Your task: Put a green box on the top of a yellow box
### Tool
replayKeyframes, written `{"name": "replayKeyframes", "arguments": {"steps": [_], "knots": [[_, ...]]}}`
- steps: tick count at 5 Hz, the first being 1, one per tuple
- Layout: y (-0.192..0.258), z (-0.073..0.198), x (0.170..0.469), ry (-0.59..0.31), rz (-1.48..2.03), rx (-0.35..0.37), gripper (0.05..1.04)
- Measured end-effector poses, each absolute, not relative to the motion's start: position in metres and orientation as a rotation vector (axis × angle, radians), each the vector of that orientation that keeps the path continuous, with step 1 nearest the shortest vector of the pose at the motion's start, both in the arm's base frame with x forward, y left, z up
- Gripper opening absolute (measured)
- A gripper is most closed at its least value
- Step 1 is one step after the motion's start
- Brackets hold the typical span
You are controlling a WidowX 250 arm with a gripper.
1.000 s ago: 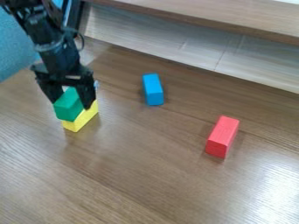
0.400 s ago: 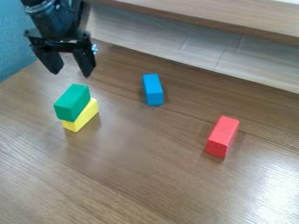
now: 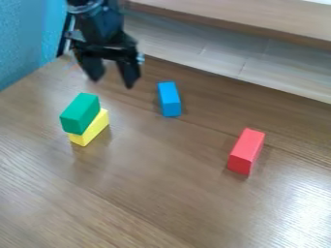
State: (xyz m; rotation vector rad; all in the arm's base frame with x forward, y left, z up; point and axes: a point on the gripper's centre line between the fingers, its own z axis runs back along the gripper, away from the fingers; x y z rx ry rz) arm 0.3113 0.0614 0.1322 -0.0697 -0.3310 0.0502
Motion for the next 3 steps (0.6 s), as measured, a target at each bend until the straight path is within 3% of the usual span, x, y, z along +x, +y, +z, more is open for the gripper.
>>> {"name": "replayKeyframes", "arguments": {"steps": [3], "knots": [[0.003,0.136,0.335,-0.293,-0.059,-0.081,0.999]]}}
